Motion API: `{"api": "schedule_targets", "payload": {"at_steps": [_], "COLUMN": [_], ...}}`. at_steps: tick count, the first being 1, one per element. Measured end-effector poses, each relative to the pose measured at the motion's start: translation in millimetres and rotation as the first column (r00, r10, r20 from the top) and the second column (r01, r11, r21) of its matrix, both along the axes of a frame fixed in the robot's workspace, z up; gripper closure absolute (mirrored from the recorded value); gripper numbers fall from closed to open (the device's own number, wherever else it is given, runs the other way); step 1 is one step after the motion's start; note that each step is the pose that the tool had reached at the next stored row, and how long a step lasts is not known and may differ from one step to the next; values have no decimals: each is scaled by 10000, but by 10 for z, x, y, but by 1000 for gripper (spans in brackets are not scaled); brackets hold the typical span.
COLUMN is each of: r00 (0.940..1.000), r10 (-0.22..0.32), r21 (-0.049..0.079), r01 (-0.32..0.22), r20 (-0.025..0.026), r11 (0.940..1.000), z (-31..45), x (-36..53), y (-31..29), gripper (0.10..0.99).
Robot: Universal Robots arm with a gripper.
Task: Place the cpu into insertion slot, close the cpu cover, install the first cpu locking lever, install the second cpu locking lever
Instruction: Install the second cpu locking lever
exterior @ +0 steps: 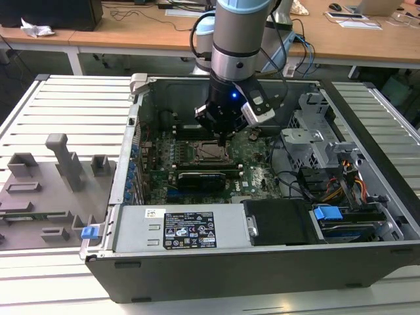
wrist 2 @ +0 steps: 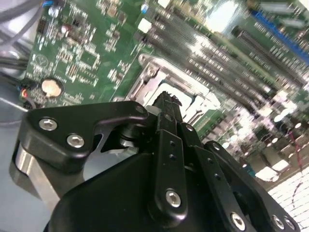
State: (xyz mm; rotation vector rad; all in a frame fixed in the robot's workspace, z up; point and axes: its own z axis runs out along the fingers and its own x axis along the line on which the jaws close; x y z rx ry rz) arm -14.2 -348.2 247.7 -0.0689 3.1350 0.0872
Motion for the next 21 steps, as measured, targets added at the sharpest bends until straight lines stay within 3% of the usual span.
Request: {"api": "schedule_targets", "payload": {"at_steps": [2,4,6,9,16,21], "r00": [10000,10000,10000,10000,10000,10000], "r10": [1,0,1,1,1,1], "r21": [68,278,332,338,337,337], "r01": [-1,1,0,1,0,0], "r20": [-20,-34,-35,-35,-36,-37], "r11": [10000,9996,9994,9994,9994,9994], "z": [-13,-34,-53,-68,-91,-162], "x": [0,0,-1,-27,-214,-359], "y": [-53,-130,-162,-187,-226,-236], "gripper": [980,980,980,980,980,980]}}
